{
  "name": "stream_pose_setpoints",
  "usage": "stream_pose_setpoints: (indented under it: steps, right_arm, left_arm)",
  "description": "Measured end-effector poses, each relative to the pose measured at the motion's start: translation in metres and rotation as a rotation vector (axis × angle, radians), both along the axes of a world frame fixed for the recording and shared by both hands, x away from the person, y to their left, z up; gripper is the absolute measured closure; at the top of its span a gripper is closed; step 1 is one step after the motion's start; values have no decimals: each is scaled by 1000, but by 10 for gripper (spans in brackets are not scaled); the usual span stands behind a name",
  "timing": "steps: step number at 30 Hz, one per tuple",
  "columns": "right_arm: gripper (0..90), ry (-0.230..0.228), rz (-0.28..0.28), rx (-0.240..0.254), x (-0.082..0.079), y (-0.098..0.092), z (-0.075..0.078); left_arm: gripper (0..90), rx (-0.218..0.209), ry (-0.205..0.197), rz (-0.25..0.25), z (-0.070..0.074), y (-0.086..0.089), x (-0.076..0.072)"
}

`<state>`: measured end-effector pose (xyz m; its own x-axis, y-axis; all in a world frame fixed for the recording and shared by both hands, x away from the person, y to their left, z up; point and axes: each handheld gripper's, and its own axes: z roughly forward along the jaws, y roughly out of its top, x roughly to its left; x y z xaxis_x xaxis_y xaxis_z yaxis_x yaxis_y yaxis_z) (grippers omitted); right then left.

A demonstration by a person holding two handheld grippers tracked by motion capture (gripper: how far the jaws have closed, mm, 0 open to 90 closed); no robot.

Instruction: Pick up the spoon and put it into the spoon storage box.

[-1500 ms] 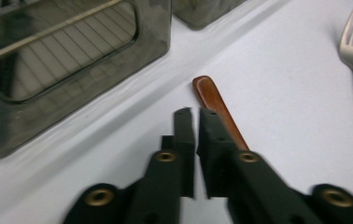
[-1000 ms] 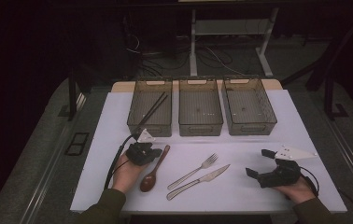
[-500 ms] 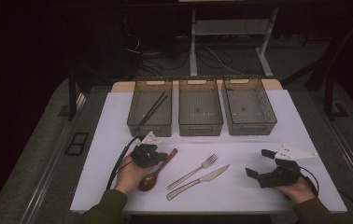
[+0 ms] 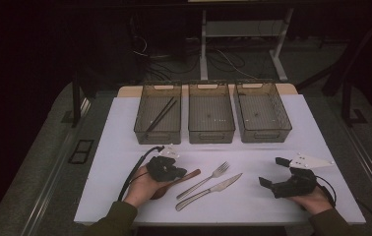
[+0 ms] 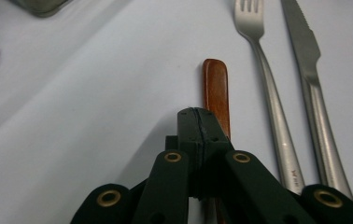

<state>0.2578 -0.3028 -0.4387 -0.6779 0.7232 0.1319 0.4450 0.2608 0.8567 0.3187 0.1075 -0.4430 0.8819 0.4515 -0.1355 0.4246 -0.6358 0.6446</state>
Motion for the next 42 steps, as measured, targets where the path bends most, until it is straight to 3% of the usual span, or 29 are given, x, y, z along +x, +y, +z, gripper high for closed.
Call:
stream_pose_setpoints:
  steps: [7, 14, 18, 24, 35, 42]
  right_arm:
    - [3, 1, 2, 1, 0, 0, 0]
    - [3, 2, 1, 1, -1, 0, 0]
    - [3, 1, 2, 3, -2, 0, 1]
    - [3, 7, 13, 4, -1, 0, 0]
    - [2, 30, 52, -25, -1, 10, -7]
    - [1, 19, 52, -35, -3, 13, -6]
  left_arm:
    - [885, -28, -15, 35, 5, 5, 0]
    - [649, -93, -30, 101, 19, 25, -5]
    - [505, -148, -16, 117, 22, 40, -12]
    - [382, -183, -46, 133, 26, 58, -24]
    - [264, -224, -102, 193, 24, 89, -45]
    - [226, -221, -99, 207, 18, 98, -54]
